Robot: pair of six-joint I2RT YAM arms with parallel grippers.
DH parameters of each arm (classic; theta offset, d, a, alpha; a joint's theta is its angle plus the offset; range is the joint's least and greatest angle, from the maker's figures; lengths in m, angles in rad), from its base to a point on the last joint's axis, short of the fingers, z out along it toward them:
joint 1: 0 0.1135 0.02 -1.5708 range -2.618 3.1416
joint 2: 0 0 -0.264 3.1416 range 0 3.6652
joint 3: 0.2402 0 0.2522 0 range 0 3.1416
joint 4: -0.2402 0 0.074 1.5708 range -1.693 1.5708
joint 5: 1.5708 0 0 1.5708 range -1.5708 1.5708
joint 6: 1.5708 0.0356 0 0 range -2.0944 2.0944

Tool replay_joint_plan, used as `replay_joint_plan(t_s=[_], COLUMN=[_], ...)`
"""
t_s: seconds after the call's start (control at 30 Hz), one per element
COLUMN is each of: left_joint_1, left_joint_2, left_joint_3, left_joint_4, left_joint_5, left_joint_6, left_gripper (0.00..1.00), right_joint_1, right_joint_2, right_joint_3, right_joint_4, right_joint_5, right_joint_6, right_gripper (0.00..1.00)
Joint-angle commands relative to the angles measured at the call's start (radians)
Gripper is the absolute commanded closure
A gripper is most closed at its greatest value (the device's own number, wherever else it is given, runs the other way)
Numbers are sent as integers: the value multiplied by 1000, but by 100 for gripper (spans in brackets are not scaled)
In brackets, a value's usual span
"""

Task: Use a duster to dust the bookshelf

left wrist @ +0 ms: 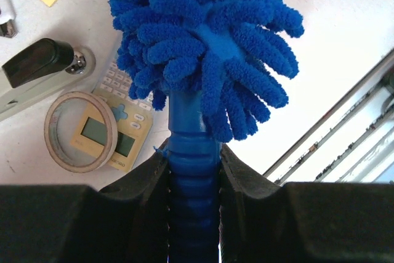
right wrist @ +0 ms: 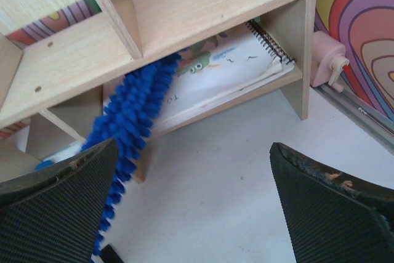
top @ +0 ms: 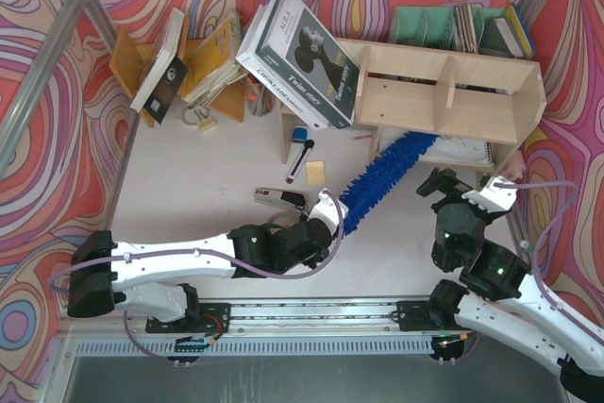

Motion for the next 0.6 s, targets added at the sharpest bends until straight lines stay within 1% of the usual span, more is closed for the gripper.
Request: replay_joint_plan(t_s=[0.0,0.13,0.37,0.47,0.57], left_joint_1=[10,16,27,32,35], left_joint_2=[-25,-48,-29,0,45], left_joint_3=[-17,-40,-48,-33,7], left_joint_4=[111,151,134,129,138], left_joint_5=[-93,-135,-217,-211,-162], left_joint_6=[-54,-76,-154,-172,-142], left_gripper=[100,100,100,100,100], right_joint_1=[-1,-1,0,0,0], right_joint_2=[-3,-10,-13,-13,-12], right_joint_3=[-54,-113,-171,-199,-223], right_joint_4=[28,80,57,64,90], right_joint_5=[-37,-71,-60,-68,-81], right_joint_6=[18,-2,38,44,30], right_gripper=[1,1,1,1,1])
